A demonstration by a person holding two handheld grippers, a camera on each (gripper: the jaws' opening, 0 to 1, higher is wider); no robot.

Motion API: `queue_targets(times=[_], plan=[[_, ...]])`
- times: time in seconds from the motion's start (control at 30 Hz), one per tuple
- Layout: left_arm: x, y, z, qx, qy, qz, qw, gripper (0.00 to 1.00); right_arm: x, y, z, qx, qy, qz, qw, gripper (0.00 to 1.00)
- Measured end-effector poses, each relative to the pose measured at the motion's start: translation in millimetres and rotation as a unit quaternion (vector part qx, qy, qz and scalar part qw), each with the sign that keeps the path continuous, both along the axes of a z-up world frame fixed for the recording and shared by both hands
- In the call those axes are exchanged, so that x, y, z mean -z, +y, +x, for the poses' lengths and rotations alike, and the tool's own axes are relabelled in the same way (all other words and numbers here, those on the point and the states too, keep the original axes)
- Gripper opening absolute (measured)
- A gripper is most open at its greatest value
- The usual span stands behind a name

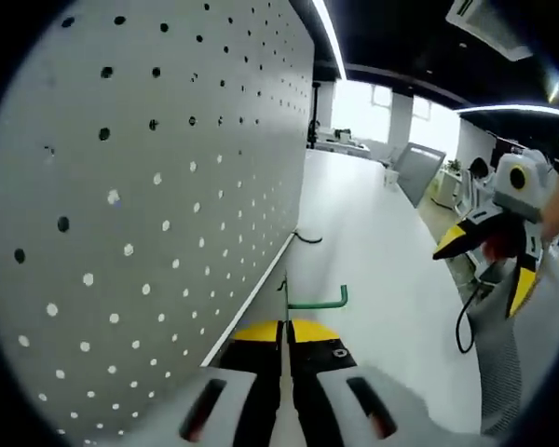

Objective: Insert the hook assembly into the mounting plate slot until the hook locks in place.

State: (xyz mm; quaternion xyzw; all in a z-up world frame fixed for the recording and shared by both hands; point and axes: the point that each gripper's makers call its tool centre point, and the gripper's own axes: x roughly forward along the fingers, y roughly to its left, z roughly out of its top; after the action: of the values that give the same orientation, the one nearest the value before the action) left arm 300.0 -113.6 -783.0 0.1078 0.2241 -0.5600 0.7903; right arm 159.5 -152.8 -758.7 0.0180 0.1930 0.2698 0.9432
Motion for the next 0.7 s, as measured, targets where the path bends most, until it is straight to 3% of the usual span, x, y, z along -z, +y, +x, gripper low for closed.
queue_targets(times=[0.7], plan=[[-53.8,0,-13.9,-0.015,-0.04,-0.07,0.9966,0.02,-10.0,2,3,0.003,-0.009,0.02,0.9998,0.6]])
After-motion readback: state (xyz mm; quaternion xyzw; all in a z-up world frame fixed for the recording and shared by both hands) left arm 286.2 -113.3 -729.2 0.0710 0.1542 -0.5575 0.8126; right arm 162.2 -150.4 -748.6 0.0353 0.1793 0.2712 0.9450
